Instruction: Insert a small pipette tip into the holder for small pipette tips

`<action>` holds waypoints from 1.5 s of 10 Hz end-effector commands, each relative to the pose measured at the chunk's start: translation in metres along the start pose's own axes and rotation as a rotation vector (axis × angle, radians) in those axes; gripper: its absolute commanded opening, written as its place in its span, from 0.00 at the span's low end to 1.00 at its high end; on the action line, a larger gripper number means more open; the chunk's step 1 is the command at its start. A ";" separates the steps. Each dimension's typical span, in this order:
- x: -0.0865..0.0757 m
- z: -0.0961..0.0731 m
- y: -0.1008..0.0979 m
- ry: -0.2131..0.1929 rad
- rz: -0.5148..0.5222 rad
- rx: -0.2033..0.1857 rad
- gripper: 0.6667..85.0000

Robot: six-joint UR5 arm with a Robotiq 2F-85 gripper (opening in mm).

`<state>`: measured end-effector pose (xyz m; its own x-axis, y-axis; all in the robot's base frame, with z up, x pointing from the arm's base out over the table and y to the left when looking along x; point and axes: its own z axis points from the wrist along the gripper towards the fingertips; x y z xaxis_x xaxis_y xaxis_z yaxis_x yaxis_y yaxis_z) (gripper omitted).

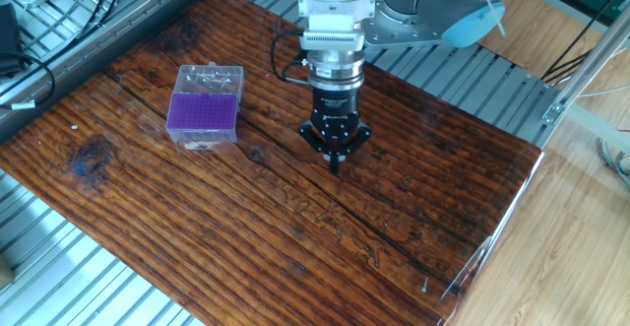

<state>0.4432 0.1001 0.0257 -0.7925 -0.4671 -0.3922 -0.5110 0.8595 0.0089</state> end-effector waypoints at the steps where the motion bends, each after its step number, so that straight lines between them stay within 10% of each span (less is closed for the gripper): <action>1: 0.034 -0.034 -0.056 0.174 -0.035 0.168 0.00; 4: 0.045 -0.036 -0.062 0.239 -0.133 0.181 0.02; 12: -0.006 -0.059 -0.022 0.143 0.042 0.090 0.05; 15: 0.010 -0.077 -0.049 0.186 0.121 0.179 0.00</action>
<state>0.4349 0.0553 0.0804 -0.8646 -0.4461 -0.2311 -0.4331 0.8949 -0.1071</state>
